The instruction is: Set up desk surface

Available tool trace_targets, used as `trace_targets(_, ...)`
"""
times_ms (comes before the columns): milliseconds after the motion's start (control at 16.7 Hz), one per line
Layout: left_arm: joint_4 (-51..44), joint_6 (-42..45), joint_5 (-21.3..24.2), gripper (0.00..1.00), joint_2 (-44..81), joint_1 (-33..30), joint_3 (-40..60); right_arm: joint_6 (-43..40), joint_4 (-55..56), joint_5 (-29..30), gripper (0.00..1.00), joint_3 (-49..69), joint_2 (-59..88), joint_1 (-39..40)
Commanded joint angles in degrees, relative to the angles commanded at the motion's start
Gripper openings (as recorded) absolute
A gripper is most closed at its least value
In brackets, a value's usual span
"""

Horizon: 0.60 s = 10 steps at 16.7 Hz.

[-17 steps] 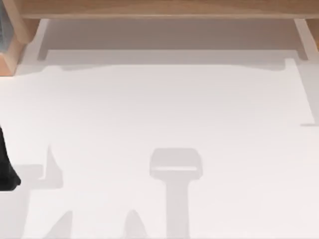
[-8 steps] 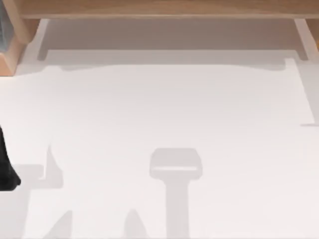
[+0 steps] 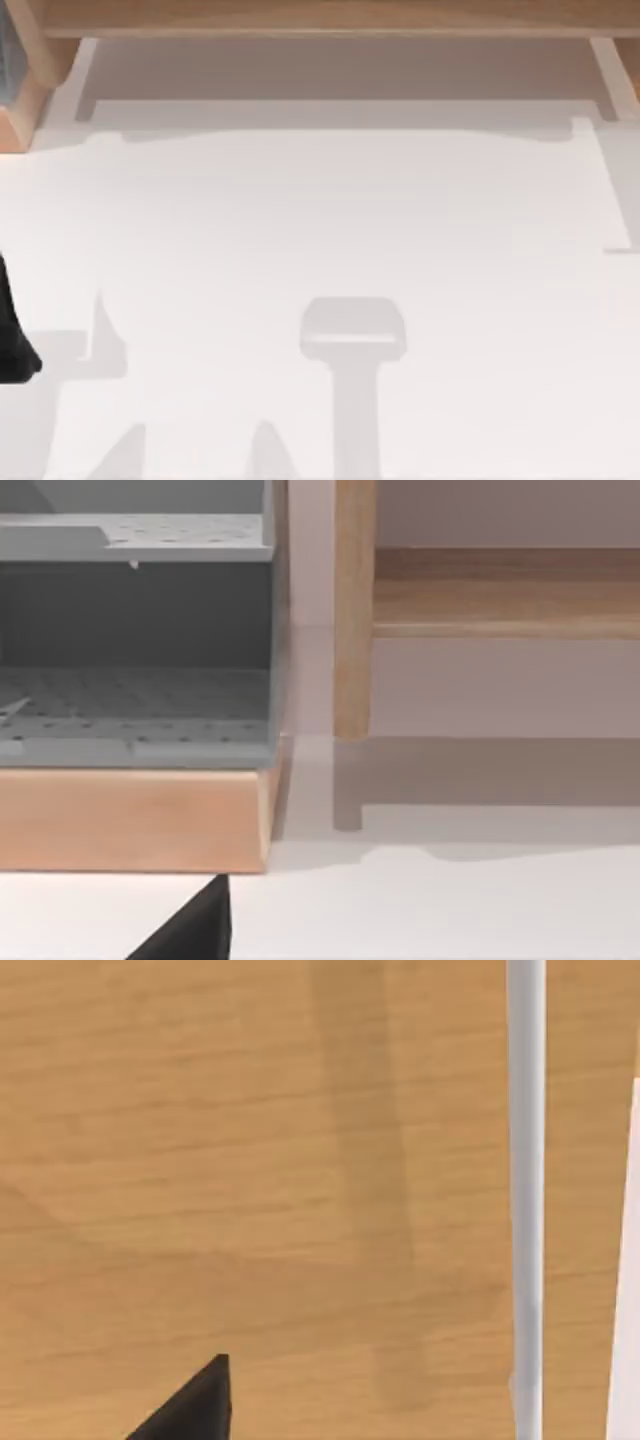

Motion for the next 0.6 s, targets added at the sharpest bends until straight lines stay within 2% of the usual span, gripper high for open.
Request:
trace_targets(300,0.0,0.0,0.0,1.0,0.0,0.0,0.0,-3.5,13.9,-4.1,1.0,-4.4,3.3,3.2)
trace_targets(600,0.0,0.0,0.0,1.0,0.0,0.0,0.0,-4.2,16.5,-4.9,1.0,-5.3,4.0,4.0)
